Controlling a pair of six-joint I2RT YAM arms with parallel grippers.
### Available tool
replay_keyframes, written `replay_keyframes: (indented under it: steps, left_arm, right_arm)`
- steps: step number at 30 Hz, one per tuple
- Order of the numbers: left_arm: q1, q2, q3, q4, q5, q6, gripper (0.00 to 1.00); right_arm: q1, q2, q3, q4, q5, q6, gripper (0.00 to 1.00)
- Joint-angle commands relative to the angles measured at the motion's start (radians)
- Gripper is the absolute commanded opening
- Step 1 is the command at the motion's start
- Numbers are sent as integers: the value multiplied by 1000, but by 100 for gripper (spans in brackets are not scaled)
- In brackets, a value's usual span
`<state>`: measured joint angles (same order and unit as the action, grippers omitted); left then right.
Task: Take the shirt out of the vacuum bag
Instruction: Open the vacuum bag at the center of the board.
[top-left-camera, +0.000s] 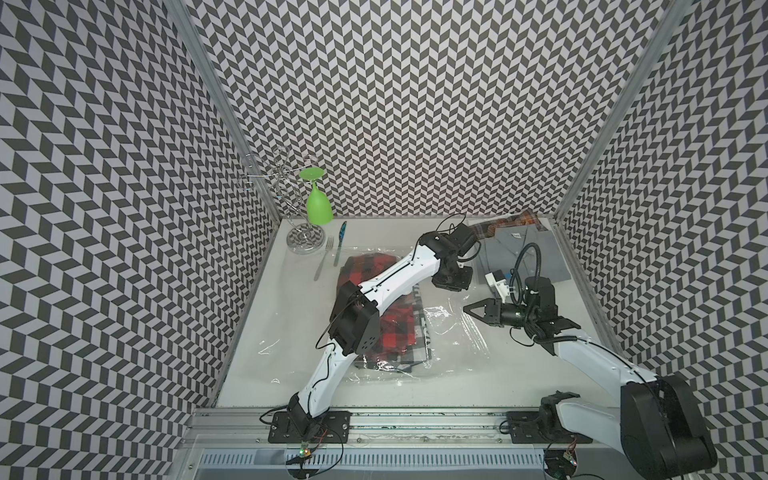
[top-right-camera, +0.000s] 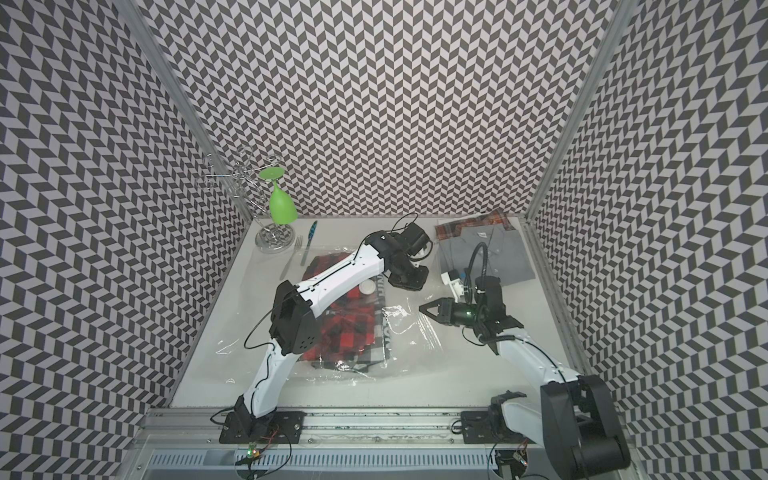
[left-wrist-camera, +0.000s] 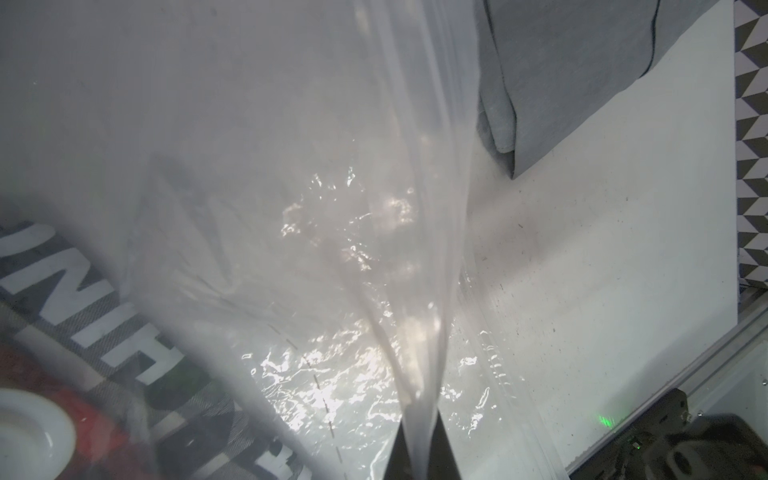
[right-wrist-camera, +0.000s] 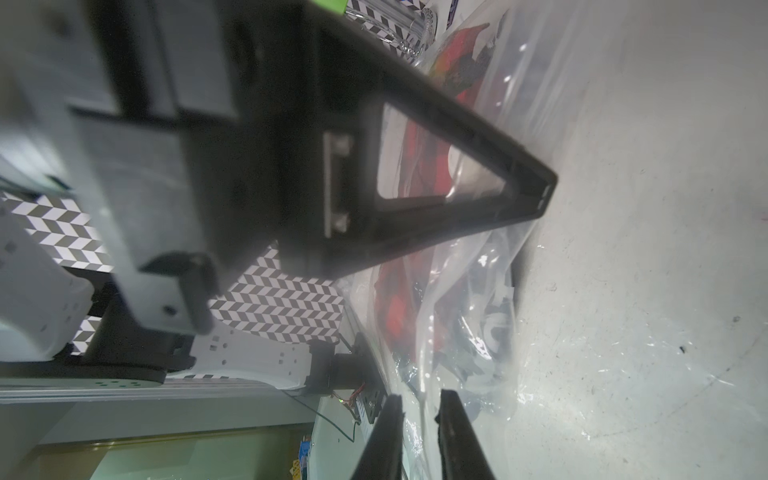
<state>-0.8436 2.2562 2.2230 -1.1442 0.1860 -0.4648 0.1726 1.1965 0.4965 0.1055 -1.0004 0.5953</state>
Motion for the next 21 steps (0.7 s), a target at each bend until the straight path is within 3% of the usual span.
replay_keyframes:
  steps: [1,9,21]
  left_arm:
    - [3,-92,-34,-3,-16,3,0]
    - [6,-175,-40,12,10,-13,0]
    - [17,-237,-61,66,69,-34,0]
  right_arm:
    - [-24,41,30,56,20,9,18]
    - [-21,199,44,243,11,135,23]
    - [122,420,150,446,-5,258,24]
